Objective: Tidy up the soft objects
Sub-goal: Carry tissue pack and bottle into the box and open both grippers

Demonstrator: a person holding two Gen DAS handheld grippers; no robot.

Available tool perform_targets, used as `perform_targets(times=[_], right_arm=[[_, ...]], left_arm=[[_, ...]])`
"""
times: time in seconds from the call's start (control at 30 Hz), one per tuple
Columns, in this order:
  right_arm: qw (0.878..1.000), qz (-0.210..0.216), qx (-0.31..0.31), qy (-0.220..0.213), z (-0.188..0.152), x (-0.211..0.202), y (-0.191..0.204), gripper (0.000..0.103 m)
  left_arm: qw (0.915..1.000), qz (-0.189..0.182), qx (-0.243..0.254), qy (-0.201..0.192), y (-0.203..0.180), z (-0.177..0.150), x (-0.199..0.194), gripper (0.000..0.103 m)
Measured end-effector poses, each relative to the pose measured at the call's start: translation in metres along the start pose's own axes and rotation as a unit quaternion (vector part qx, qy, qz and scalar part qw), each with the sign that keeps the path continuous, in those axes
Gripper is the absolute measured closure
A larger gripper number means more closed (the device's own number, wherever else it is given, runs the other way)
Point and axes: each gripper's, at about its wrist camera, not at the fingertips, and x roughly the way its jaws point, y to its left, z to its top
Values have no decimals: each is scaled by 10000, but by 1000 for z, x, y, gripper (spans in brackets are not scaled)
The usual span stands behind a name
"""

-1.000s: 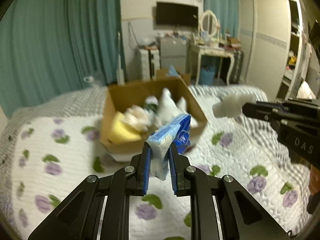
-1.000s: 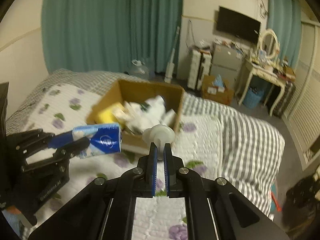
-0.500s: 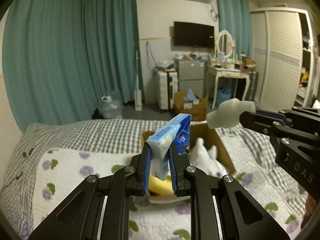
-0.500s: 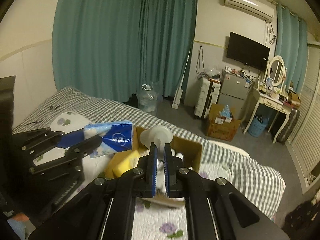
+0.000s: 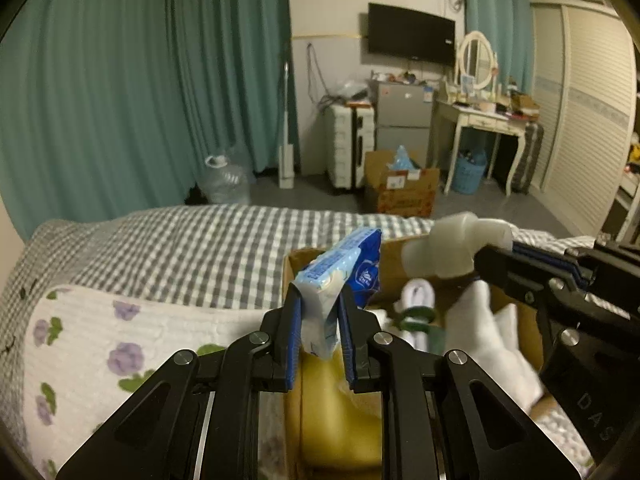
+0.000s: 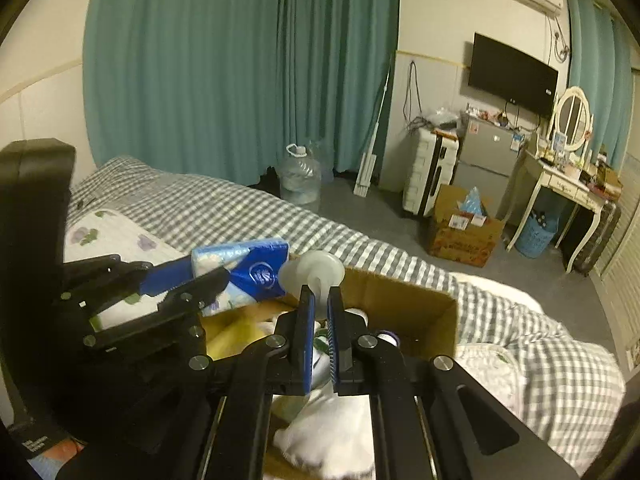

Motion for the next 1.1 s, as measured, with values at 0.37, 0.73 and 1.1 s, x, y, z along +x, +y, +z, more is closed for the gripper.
perform_targets(times=[0.37,0.73,1.1], right_arm=[[9980,-271,514,-245,-5,-10,-28,47],[9915,-791,509,-897,35,-168,-25,28],[9797,-1054,615,-1591,32,-297,-2,0]], left_arm=[[9994,-139,246,203,-9,-4,1,70],[9960,-167,126,-867,-4,41,-154,33],[9834,-213,23,-1802,8,29,-279,3]])
